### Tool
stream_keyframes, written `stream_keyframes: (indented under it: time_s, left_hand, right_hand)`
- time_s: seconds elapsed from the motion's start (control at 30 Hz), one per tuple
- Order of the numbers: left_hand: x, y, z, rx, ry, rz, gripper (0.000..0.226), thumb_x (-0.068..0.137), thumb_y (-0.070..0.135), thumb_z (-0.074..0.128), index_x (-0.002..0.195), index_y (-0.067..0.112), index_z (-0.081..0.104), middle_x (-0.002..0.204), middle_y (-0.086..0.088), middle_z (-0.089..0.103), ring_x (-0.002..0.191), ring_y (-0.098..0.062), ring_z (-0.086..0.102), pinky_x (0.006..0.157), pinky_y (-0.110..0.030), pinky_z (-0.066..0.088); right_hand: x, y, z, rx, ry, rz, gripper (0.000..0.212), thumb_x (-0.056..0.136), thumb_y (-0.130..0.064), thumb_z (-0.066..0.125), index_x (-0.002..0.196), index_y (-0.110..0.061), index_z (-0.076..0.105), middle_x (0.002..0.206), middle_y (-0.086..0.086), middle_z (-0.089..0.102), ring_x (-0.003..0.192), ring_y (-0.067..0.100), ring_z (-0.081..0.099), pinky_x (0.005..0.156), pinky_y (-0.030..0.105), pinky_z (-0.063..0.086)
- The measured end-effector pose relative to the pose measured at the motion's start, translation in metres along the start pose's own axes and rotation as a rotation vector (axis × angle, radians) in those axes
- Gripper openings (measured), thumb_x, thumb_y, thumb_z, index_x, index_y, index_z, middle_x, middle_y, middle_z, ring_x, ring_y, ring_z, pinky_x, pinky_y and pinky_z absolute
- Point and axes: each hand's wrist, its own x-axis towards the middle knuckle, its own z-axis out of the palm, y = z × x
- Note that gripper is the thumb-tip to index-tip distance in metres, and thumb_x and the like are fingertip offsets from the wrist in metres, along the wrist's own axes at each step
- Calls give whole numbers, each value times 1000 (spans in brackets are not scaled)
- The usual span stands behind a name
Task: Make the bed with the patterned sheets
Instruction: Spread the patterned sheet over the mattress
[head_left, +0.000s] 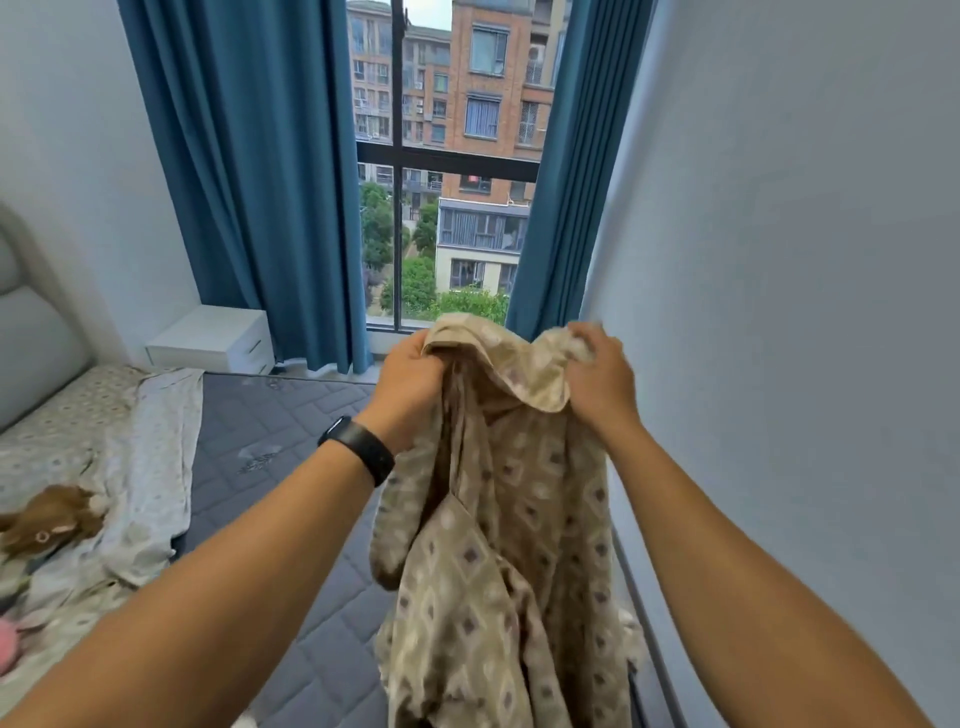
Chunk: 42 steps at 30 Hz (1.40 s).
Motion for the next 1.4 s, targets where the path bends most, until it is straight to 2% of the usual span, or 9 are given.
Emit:
stream_keyframes:
  time_s: [0.17,0.37,0.57,0.7,0.83,0.97,1.13,1.27,1.4]
  left_hand:
    - [-5,21,34,-58,-77,-42,23,100,0,47,102,6,69,87,-10,70,79,-20,64,69,-28,55]
    - [-22,9,36,-40,-233,37,15,95,26,69,104,15,72,96,-6,76,89,-21,70,77,-34,59]
    - [-23,-59,0,268,-502,-2,95,78,33,88,152,39,30,152,12,41,136,-4,44,108,-32,42]
    - [0,-65,6,372,-272,-3,6,92,11,64,92,9,69,88,-9,73,81,-29,69,80,-43,59]
    - [25,-18,-1,208,0,-50,30,99,13,56,69,13,56,62,-4,54,55,-18,45,54,-29,37]
    - [47,49,17,-13,20,-51,36,99,12,55,64,17,48,53,-4,44,43,-18,35,41,-22,26]
    - [41,82,61,-2,-73,33,19,96,21,65,81,10,67,73,-9,66,66,-17,60,59,-28,49]
    - [20,64,55,73,-211,75,15,92,21,72,87,6,70,85,-12,74,79,-18,68,66,-27,54]
    - [-1,11,12,135,-366,118,38,90,16,74,125,28,65,124,6,69,111,-13,65,93,-34,56]
  right_hand:
    - [-62,-2,43,390,-457,-62,56,85,-48,75,134,-29,54,122,-11,59,113,4,60,99,29,53]
    - [-60,7,47,102,-197,35,10,90,-28,71,93,-24,62,89,-1,65,88,22,63,77,44,53]
    - [-22,-26,11,655,-155,283,11,90,-12,72,80,-12,76,86,9,77,86,32,73,84,48,60]
    - [29,-63,-24,717,-43,162,4,86,-16,74,88,-12,76,93,11,78,89,31,74,83,48,61]
    - [59,-44,-54,-6,212,8,19,87,-17,62,104,-11,69,108,12,69,100,32,66,82,35,52]
    - [34,-30,-25,84,136,-111,26,85,-18,59,109,-13,69,106,6,70,101,24,66,88,39,55]
    - [-6,-23,27,308,-413,139,62,83,-61,70,120,-11,70,111,5,74,102,21,70,92,43,57]
    - [-22,-7,38,190,-258,120,50,78,-53,77,115,-23,65,100,-6,68,86,6,64,66,17,51]
    - [-32,14,33,320,-149,262,34,84,-37,80,110,-17,71,106,1,73,95,20,68,86,39,58]
